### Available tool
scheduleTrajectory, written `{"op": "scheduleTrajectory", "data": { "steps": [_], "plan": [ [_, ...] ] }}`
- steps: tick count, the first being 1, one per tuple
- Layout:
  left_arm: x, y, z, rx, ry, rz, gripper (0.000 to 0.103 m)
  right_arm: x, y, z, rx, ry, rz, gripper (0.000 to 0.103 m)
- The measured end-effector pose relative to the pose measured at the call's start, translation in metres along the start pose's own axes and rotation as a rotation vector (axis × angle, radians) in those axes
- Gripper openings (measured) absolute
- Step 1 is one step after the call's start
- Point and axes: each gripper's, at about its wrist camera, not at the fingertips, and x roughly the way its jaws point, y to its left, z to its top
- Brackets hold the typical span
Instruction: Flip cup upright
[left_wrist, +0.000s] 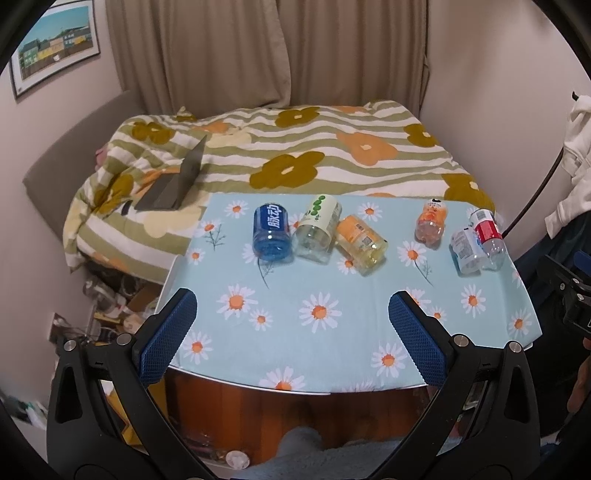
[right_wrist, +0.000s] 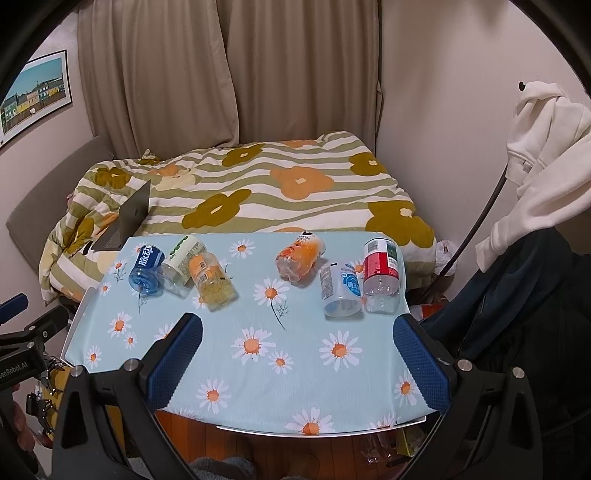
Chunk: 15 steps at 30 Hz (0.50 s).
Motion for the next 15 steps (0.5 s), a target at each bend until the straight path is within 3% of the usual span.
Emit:
{"op": "scheduleTrajectory", "data": {
  "steps": [15],
  "plan": [
    [0.0,0.003,0.007,-0.004,-0.004,0.0,0.103,-0.005,-0.001,0.011,0.001,-0.011,-0.001,0.103]
  ]
}}
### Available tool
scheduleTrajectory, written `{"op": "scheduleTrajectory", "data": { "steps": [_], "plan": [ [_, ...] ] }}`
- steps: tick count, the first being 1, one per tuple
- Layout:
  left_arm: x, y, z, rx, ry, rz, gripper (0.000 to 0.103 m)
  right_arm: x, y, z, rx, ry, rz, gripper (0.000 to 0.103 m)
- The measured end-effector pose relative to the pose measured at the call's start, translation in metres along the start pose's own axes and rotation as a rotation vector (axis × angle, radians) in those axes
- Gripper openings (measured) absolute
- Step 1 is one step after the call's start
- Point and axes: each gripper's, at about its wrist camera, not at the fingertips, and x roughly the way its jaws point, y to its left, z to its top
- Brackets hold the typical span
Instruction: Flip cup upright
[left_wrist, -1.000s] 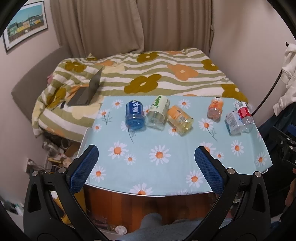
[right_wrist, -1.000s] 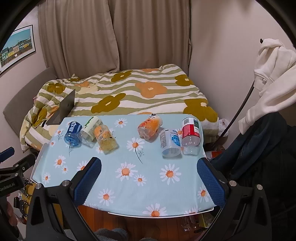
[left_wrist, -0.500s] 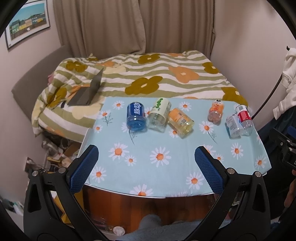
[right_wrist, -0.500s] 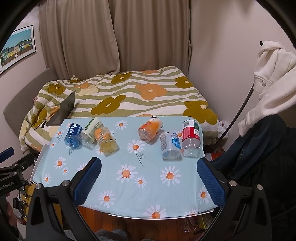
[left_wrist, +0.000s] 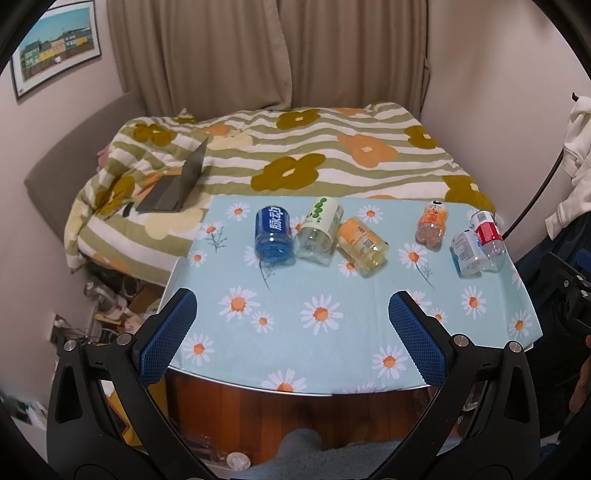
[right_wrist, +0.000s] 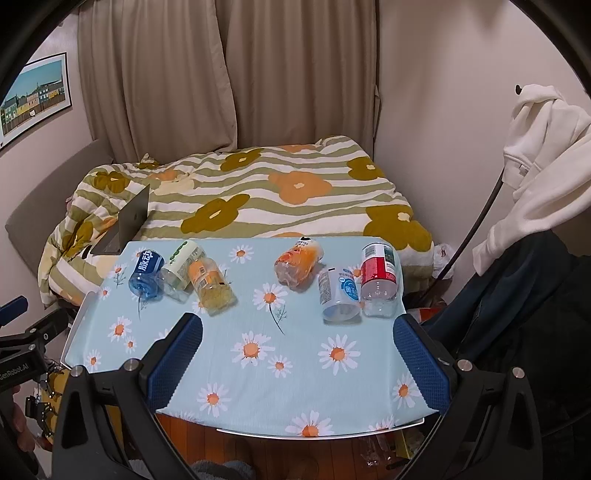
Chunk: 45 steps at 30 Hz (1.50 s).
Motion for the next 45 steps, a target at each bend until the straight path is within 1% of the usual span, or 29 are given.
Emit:
{"op": "scheduleTrajectory", "data": {
  "steps": [24,26,29,37,41,42,45],
  "plan": [
    [-0.002,0.002,-0.003,-0.002,-0.007,-0.002,0.103,-0.002,0.001,-0.002,-0.001,-0.011,-0.002,0.103],
    [-0.002,0.003,-0.002,-0.003,-0.008,-0.003,0.103,-0.002,0.002,-0.003,-0.001,-0.011,-0.003,0.103],
    [-0.003,0.003,0.002,-0.006,-0.012,-0.004,0.103,-0.005,-0.001,0.005,-0.001,-0.014,-0.001,0.103],
    [-0.009,-0.001,0.015,-0.018,-0.022,0.002,0.103,-0.005,-0.001,0.004,-0.004,-0.014,0.001,0.103],
    [-0.01,-0.009,0.025,-0.028,-0.022,0.018,0.103,-0.009,-0.001,0.011,-0.011,-0.016,0.004,0.103],
    [-0.009,-0.01,0.028,-0.033,-0.02,0.023,0.103,-0.009,-0.001,0.024,-0.029,-0.023,0.002,0.103],
    [-0.004,-0.012,0.035,-0.051,-0.018,0.051,0.103,-0.001,-0.004,0.033,-0.049,-0.014,0.019,0.103]
  ]
}}
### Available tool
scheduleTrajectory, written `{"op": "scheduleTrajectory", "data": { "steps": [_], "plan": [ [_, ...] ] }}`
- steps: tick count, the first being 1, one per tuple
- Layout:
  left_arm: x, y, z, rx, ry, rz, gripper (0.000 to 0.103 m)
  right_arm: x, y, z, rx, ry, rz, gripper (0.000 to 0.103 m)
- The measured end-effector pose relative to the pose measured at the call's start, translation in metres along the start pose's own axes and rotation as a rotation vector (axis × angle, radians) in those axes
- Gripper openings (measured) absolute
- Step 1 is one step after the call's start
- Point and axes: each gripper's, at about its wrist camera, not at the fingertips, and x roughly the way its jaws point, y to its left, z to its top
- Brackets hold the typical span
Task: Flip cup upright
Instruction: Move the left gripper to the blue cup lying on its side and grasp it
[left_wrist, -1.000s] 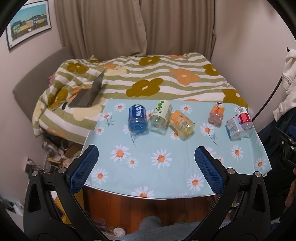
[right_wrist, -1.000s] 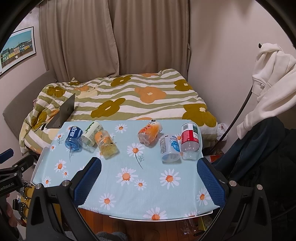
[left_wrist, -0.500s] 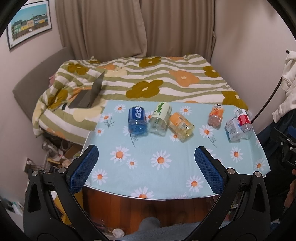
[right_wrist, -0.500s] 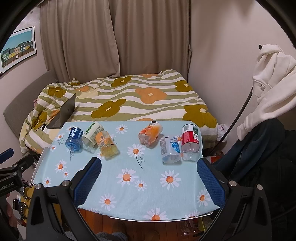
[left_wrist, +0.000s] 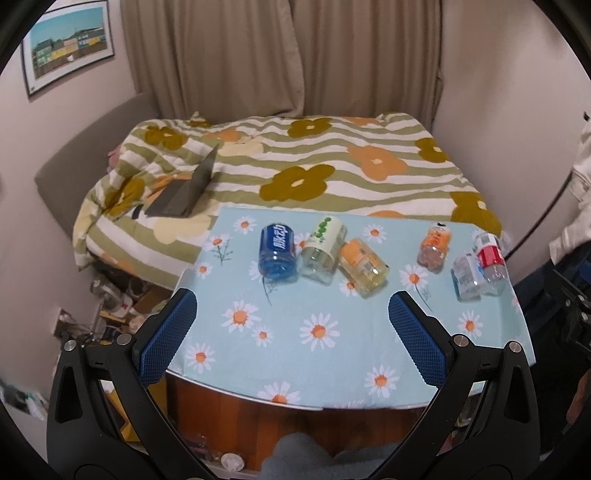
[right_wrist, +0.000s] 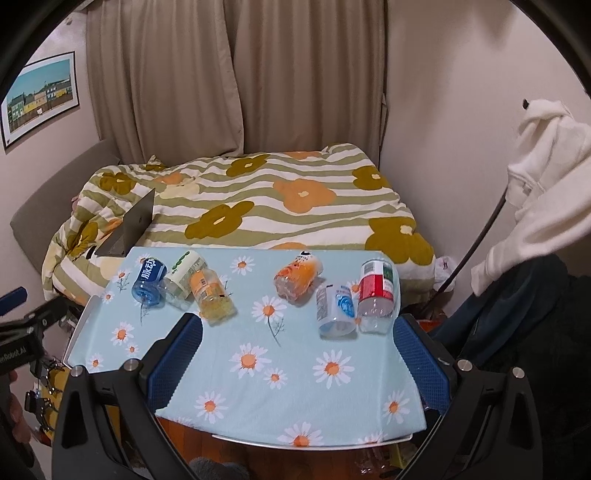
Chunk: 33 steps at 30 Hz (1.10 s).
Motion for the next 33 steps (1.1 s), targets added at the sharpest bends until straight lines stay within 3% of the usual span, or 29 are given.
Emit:
{"op": "scheduleTrajectory", "data": {
  "steps": [7,20,26,33],
  "plan": [
    [0.044,0.017,0.013,-0.033,0.049,0.013,0.103,0.038,-0.002,0.012,-0.03,0.019,0.01,0.103],
    [0.201,0.059,0.051,-0.01,0.233,-0.044,0.103,0.128,0.02,0.018,0.024,0.143,-0.04,0.103],
    [0.267,0.061,0.051,0.0,0.345,-0.079,0.103,0.163,0.031,0.018,0.059,0.19,-0.038,0.103],
    [0.314,0.058,0.044,-0.004,0.436,-0.107,0.103,0.193,0.037,0.013,0.072,0.243,-0.068,0.103]
  ]
}}
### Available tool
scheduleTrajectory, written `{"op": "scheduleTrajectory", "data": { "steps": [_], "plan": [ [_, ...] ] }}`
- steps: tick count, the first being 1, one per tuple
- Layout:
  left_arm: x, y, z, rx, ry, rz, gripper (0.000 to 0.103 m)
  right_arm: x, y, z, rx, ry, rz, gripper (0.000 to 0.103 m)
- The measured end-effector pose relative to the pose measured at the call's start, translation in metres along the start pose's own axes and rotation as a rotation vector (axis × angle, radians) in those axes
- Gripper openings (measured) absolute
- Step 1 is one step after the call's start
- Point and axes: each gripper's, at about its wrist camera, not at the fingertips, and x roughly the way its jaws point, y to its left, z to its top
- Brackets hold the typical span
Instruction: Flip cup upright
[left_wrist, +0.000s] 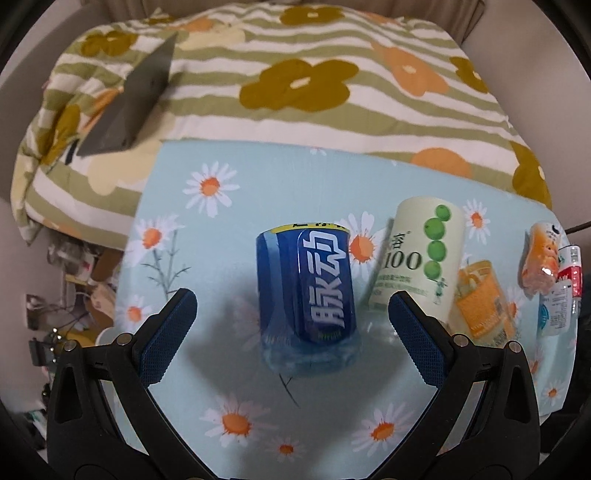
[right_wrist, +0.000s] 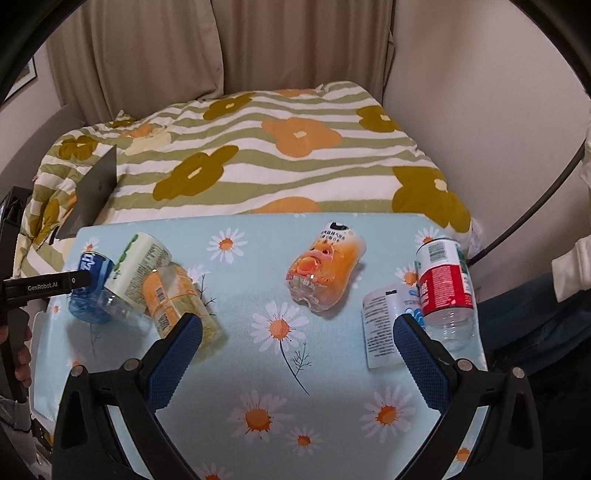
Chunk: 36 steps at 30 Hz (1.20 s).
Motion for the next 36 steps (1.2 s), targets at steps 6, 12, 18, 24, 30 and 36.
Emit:
{"op": "scheduleTrajectory", "data": {
  "steps": [6,12,18,24,30,36],
  "plan": [
    [0.025,-0.001,0.0,-0.007,0.059,-0.009,0.1,0.017,0.001,0.0,0.014,0.038,-0.015,0.103],
    [0.04,0.0,-0.002,-0.006,0.1,-0.018,0.082,0.023,0.004,-0.002,0.015,0.054,-0.023,0.103],
    [0.042,-0.001,-0.005,0.015,0.1,-0.019,0.065,0.021,0.007,-0.004,0.019,0.049,-0.024,0.103],
    [0.029,0.004,-0.012,0.019,0.079,-0.004,0.065,0.014,0.009,-0.006,0.019,0.038,-0.013,0.103],
    [-0.007,0.003,-0.032,0.002,0.033,0.005,0.065,-0.001,0.003,-0.014,0.027,0.034,0.03,0.103],
    [-0.041,-0.02,-0.073,0.004,0.004,-0.007,0.065,-0.018,-0.005,-0.026,-0.031,0.019,0.061,0.103]
  ]
}}
